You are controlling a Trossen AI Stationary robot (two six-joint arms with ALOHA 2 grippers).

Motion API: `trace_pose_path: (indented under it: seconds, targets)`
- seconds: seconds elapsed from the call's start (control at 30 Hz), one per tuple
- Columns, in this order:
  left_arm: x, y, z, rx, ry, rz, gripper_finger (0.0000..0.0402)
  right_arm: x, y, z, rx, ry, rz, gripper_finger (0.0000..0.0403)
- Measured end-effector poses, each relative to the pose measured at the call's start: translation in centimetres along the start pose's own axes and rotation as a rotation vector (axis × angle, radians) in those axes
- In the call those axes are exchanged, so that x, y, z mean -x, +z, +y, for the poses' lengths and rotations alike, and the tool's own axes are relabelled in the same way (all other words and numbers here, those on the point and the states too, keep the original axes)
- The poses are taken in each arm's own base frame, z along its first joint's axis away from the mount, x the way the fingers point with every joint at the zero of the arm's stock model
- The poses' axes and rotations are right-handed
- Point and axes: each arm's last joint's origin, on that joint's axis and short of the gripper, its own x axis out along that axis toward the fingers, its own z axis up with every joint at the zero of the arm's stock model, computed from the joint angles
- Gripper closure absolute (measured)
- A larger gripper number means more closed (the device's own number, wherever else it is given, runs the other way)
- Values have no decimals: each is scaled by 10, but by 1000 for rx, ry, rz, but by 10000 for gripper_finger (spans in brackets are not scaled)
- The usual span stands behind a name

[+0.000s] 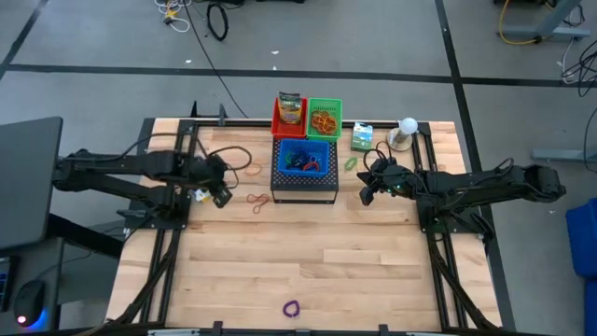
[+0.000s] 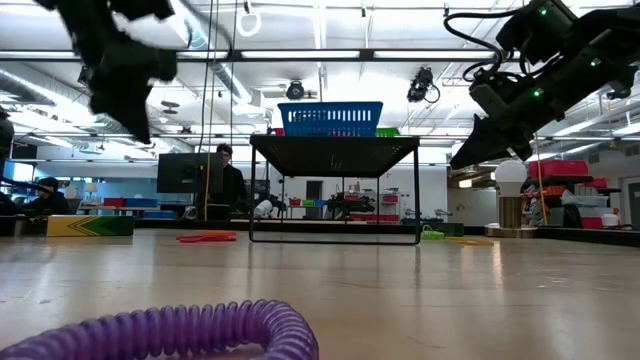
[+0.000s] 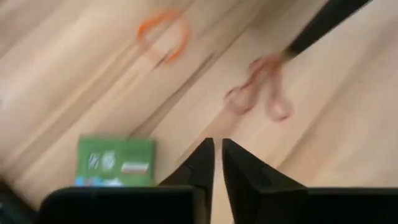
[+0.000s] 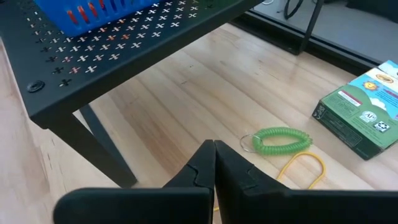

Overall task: Pick & Place Office Desk Supplies
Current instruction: Put the yellow crayon box into the red bin on the shelf

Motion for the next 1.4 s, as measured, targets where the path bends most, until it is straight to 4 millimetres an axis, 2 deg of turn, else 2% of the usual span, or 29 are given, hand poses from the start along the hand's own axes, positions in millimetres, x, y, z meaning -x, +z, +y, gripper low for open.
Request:
trace_pose_path:
  seconds: [0.2, 0.43, 0.73, 0.97, 1.07, 1.33, 1.4]
  targets:
    - [-37, -21, 2, 58, 135, 142, 309, 0, 0, 0, 0, -1, -1, 398]
    - [-59, -27, 2, 80, 313, 208, 251, 0, 1, 0, -4, 2, -6, 398]
    - [-82, -33, -2, 26, 398, 339, 229, 0, 1, 0, -4, 2, -7, 398]
    - [-102, -43, -3, -22, 458, 411, 255, 0, 1, 0, -5, 3, -8, 398]
    - [-104, -46, -2, -20, 484, 416, 275, 0, 1, 0, -6, 4, -11, 398]
    - [-96, -39, -4, -22, 449, 402, 383, 0, 2, 1, -11, 9, -23, 398]
    - [-94, -36, -5, -11, 423, 399, 393, 0, 2, 1, -1, 9, -23, 398]
